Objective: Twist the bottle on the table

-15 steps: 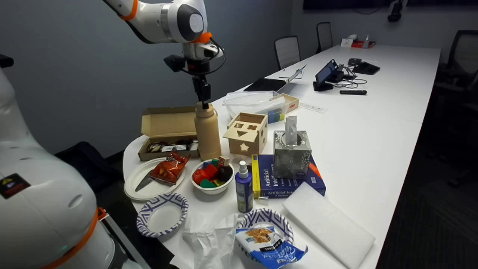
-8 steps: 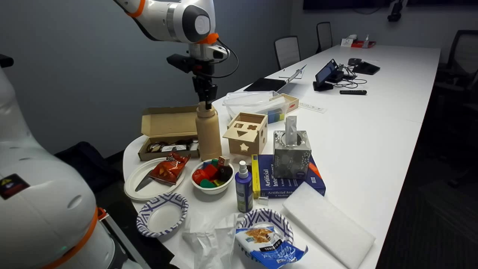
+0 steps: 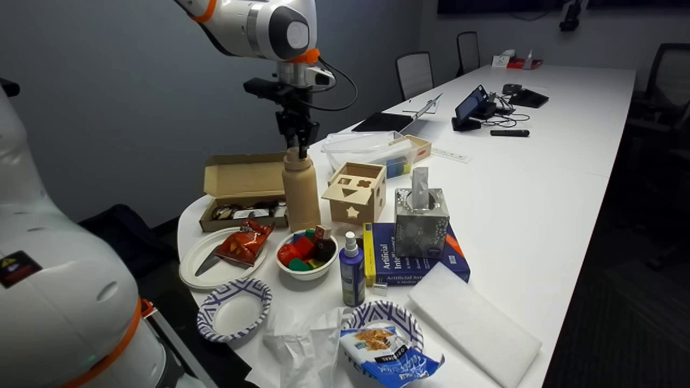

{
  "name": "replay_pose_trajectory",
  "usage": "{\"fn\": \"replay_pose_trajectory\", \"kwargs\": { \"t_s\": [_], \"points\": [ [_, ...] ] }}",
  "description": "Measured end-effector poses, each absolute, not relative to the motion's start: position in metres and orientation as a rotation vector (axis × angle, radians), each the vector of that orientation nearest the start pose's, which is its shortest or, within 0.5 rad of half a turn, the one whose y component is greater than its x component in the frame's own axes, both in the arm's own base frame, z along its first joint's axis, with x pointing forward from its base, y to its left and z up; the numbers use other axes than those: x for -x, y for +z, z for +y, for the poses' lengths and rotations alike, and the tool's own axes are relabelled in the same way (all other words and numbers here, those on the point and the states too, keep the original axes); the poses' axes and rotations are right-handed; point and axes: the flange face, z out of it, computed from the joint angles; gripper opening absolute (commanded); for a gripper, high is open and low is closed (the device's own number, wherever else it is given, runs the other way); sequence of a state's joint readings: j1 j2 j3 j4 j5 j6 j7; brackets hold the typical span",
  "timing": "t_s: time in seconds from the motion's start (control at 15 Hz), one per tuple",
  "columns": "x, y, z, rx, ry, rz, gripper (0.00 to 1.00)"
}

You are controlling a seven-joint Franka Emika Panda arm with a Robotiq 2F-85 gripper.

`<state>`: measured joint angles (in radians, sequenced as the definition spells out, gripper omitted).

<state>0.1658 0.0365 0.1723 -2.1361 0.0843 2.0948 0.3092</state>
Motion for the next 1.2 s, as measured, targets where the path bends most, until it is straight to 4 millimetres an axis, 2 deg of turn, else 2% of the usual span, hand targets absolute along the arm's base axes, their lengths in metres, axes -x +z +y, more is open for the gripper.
{"fn": "replay_pose_trajectory", "kwargs": {
  "t_s": [0.67, 1.2],
  "points": [
    [-0.516, 0.384, 0.178, 3.061, 0.159, -0.303, 0.21],
    [-0.517, 0.383, 0.178, 3.024, 0.196, -0.588, 0.21]
  ]
}}
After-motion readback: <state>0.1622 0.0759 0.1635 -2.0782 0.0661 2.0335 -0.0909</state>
